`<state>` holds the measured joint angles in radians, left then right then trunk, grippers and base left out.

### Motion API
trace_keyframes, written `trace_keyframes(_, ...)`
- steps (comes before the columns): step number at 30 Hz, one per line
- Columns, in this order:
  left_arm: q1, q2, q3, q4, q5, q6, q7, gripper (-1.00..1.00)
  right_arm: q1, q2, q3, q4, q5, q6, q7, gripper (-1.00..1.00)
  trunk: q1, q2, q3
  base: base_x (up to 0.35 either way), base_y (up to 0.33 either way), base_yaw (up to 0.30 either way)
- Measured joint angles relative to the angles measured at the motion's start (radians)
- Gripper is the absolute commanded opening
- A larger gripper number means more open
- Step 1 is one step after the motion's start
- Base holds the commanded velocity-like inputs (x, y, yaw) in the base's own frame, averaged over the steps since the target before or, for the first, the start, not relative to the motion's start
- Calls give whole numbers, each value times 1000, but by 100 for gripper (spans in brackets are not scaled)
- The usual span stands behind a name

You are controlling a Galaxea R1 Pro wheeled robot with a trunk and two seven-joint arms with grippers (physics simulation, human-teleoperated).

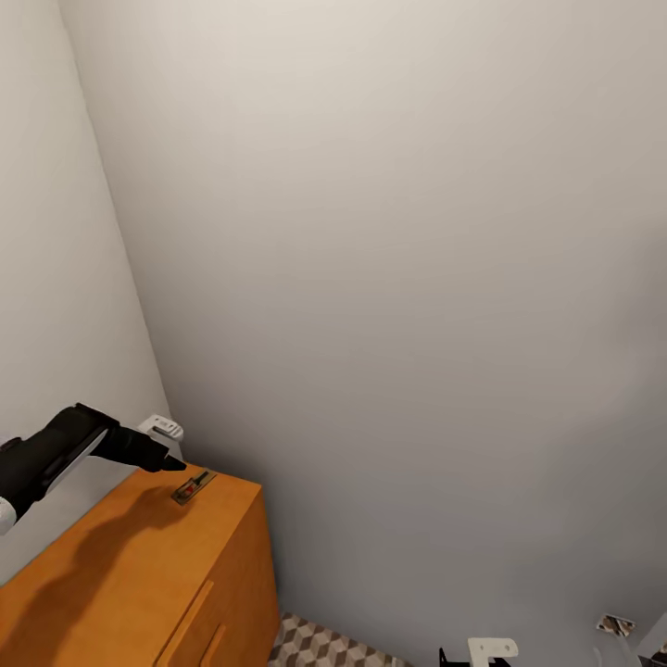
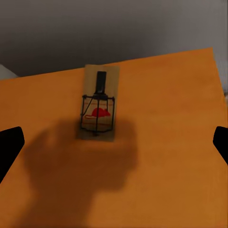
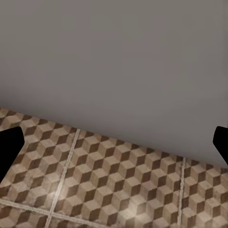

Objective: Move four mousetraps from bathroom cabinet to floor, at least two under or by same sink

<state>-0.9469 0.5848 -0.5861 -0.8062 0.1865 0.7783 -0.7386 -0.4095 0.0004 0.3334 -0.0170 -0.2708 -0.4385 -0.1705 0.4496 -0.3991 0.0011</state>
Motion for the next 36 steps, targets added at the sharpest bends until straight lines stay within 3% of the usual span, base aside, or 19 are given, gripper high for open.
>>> trace_keyframes(10, 0, -12, 0, 0, -2, 0, 1, 100, 0, 0, 0, 0, 0, -1, 0, 100, 0, 0, -5, 0, 0, 0)
trace_keyframes(36, 0, -14, -2, 3, -2, 0, 1, 100, 0, 0, 0, 0, 0, -1, 0, 100, 0, 0, -10, 0, 0, 0)
